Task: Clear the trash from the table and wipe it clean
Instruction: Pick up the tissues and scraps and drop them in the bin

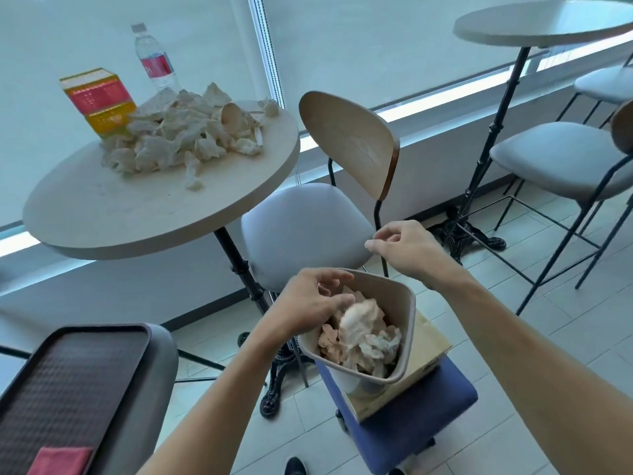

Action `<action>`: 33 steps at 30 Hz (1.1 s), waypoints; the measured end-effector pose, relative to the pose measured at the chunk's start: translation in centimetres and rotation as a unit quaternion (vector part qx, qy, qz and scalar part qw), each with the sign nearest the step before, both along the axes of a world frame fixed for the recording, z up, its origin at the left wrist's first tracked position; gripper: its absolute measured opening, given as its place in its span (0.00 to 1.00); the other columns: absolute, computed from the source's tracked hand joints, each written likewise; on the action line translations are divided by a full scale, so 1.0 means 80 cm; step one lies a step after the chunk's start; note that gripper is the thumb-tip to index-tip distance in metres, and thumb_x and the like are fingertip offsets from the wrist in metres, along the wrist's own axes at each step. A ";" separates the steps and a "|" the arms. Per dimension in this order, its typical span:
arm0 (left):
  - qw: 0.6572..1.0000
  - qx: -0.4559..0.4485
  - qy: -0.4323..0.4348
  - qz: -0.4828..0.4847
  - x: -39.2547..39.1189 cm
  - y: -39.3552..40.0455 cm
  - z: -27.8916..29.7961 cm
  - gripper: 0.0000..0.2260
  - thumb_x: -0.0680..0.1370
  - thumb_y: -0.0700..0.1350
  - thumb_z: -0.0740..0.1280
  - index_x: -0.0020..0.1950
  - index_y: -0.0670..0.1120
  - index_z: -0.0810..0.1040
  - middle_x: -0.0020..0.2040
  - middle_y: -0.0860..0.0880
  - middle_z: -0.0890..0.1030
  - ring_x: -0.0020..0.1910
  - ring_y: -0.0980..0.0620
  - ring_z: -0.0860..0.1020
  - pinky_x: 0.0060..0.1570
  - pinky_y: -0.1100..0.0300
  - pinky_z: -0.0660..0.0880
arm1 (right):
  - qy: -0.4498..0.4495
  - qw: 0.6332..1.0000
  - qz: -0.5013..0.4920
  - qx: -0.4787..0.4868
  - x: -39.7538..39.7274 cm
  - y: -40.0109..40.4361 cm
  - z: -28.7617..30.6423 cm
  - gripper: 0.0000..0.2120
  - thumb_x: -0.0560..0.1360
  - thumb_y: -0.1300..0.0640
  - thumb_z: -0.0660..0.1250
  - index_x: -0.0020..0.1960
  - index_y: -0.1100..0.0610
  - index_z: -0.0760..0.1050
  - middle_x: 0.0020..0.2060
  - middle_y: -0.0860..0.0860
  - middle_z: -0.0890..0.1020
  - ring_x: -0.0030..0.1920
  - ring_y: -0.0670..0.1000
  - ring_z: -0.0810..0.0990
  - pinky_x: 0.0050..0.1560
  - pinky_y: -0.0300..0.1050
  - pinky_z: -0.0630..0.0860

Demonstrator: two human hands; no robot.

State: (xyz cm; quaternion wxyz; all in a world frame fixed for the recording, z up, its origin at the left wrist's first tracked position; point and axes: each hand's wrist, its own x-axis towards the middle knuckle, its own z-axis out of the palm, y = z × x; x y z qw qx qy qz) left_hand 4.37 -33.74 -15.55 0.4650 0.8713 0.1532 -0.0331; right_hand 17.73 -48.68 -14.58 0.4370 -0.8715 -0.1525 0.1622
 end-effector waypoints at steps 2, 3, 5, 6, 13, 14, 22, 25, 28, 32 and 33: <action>1.000 0.008 0.000 0.007 0.000 0.006 0.002 0.14 0.74 0.50 0.74 0.59 0.59 0.81 0.56 0.54 0.81 0.53 0.58 0.79 0.56 0.59 0.76 | 0.000 1.000 0.015 0.019 -0.001 0.004 0.015 0.06 0.75 0.48 0.70 0.49 0.49 0.79 0.42 0.45 0.77 0.45 0.46 0.77 0.49 0.44 0.73; 1.000 0.006 -0.011 0.010 0.000 0.009 0.009 0.13 0.74 0.50 0.73 0.58 0.59 0.81 0.55 0.55 0.81 0.53 0.59 0.79 0.56 0.59 0.77 | 0.001 0.999 0.027 0.029 -0.002 0.007 0.023 0.06 0.75 0.48 0.70 0.49 0.49 0.79 0.43 0.45 0.78 0.46 0.45 0.77 0.48 0.42 0.72; 0.999 0.001 -0.041 0.015 -0.002 0.018 0.031 0.10 0.75 0.50 0.73 0.54 0.59 0.82 0.52 0.56 0.82 0.51 0.59 0.80 0.55 0.58 0.78 | 0.003 0.997 0.054 0.050 -0.003 0.017 0.039 0.07 0.76 0.49 0.69 0.52 0.50 0.79 0.45 0.46 0.80 0.47 0.43 0.77 0.46 0.40 0.72; 0.998 0.003 -0.060 0.019 -0.004 0.023 0.045 0.08 0.75 0.51 0.73 0.54 0.59 0.82 0.51 0.57 0.82 0.50 0.60 0.80 0.54 0.59 0.78 | 0.005 0.996 0.069 0.063 -0.004 0.024 0.049 0.07 0.76 0.49 0.69 0.53 0.50 0.79 0.46 0.47 0.80 0.47 0.43 0.77 0.46 0.39 0.72; 0.983 0.065 -0.167 0.049 -0.019 0.100 0.142 0.06 0.75 0.49 0.72 0.51 0.58 0.81 0.47 0.56 0.83 0.45 0.60 0.81 0.47 0.64 0.80 | -0.049 0.981 0.119 0.146 -0.009 0.101 0.109 0.05 0.76 0.51 0.70 0.50 0.51 0.80 0.44 0.50 0.82 0.45 0.49 0.81 0.47 0.44 0.77; 0.980 0.070 -0.175 0.061 -0.021 0.114 0.151 0.06 0.75 0.49 0.72 0.50 0.59 0.81 0.46 0.56 0.83 0.44 0.61 0.81 0.45 0.65 0.79 | -0.063 0.979 0.124 0.152 -0.009 0.115 0.116 0.05 0.76 0.52 0.70 0.50 0.52 0.81 0.43 0.50 0.82 0.45 0.48 0.81 0.46 0.43 0.78; 0.964 0.111 -0.184 0.158 -0.027 0.235 0.178 0.03 0.75 0.47 0.73 0.47 0.55 0.82 0.43 0.52 0.83 0.39 0.55 0.81 0.38 0.61 0.79 | -0.169 0.962 0.186 0.104 -0.027 0.236 0.142 0.09 0.75 0.54 0.69 0.55 0.54 0.80 0.44 0.48 0.82 0.45 0.46 0.80 0.48 0.41 0.77; 0.960 0.119 -0.175 0.181 -0.028 0.280 0.174 0.03 0.75 0.45 0.73 0.47 0.53 0.83 0.42 0.50 0.84 0.38 0.52 0.80 0.38 0.59 0.78 | -0.211 0.954 0.204 0.064 -0.034 0.280 0.144 0.12 0.76 0.55 0.67 0.59 0.55 0.79 0.45 0.49 0.81 0.46 0.50 0.79 0.50 0.45 0.77; 0.958 0.120 -0.171 0.199 -0.030 0.317 0.170 0.02 0.75 0.46 0.73 0.45 0.54 0.83 0.42 0.50 0.84 0.37 0.54 0.80 0.38 0.60 0.76 | -0.283 0.937 0.202 0.039 -0.036 0.321 0.147 0.12 0.77 0.55 0.65 0.60 0.55 0.77 0.42 0.49 0.76 0.42 0.49 0.75 0.42 0.43 0.72; 0.955 0.115 -0.171 0.214 -0.033 0.353 0.168 0.03 0.74 0.46 0.73 0.44 0.54 0.83 0.41 0.50 0.84 0.36 0.55 0.79 0.40 0.60 0.75 | -0.376 0.912 0.158 -0.037 -0.035 0.369 0.151 0.17 0.76 0.58 0.64 0.64 0.52 0.75 0.49 0.55 0.81 0.52 0.58 0.80 0.43 0.46 0.72; 0.955 0.115 -0.169 0.214 -0.035 0.360 0.167 0.02 0.74 0.46 0.73 0.45 0.54 0.83 0.42 0.50 0.84 0.37 0.55 0.80 0.40 0.60 0.76 | -0.384 0.910 0.143 -0.065 -0.034 0.378 0.152 0.16 0.75 0.59 0.63 0.62 0.53 0.75 0.49 0.55 0.82 0.52 0.59 0.81 0.42 0.47 0.72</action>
